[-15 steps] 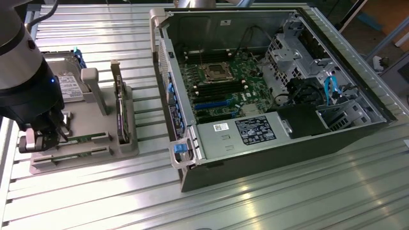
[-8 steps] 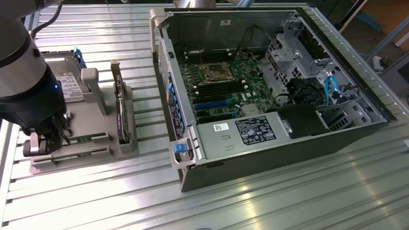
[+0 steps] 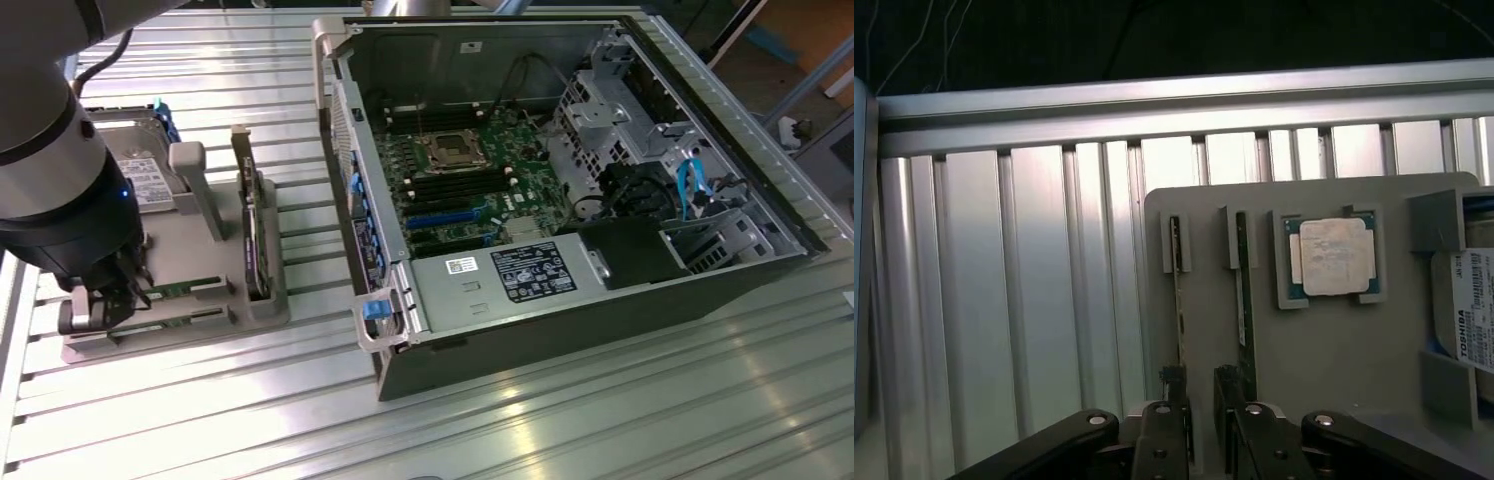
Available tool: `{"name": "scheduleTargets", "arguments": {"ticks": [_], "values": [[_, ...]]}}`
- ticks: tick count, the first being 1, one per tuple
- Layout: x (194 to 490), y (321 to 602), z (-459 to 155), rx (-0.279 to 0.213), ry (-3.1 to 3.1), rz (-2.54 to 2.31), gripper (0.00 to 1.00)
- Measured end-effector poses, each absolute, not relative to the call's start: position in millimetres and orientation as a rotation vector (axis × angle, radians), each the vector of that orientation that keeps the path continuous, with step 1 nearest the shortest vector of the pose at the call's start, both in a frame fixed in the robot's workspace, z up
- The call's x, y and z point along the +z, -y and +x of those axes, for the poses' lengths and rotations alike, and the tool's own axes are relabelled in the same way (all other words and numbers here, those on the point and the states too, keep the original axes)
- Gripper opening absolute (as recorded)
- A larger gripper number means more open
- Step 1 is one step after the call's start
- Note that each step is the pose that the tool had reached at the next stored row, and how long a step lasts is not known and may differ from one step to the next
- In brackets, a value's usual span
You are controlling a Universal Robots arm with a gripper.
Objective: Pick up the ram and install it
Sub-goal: 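Pick up the ram and move it above insertion slot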
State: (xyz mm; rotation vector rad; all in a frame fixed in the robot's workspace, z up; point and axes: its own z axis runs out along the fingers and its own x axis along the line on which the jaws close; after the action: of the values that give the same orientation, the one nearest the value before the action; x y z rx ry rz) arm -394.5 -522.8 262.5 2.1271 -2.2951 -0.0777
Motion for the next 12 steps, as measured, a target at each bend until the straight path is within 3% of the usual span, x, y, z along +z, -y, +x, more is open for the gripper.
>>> {"name": "scheduleTargets", "arguments": {"ticks": [12], "values": [[249.9, 523.9, -394.5, -0.078, 2.295, 2.127, 0.26]]}}
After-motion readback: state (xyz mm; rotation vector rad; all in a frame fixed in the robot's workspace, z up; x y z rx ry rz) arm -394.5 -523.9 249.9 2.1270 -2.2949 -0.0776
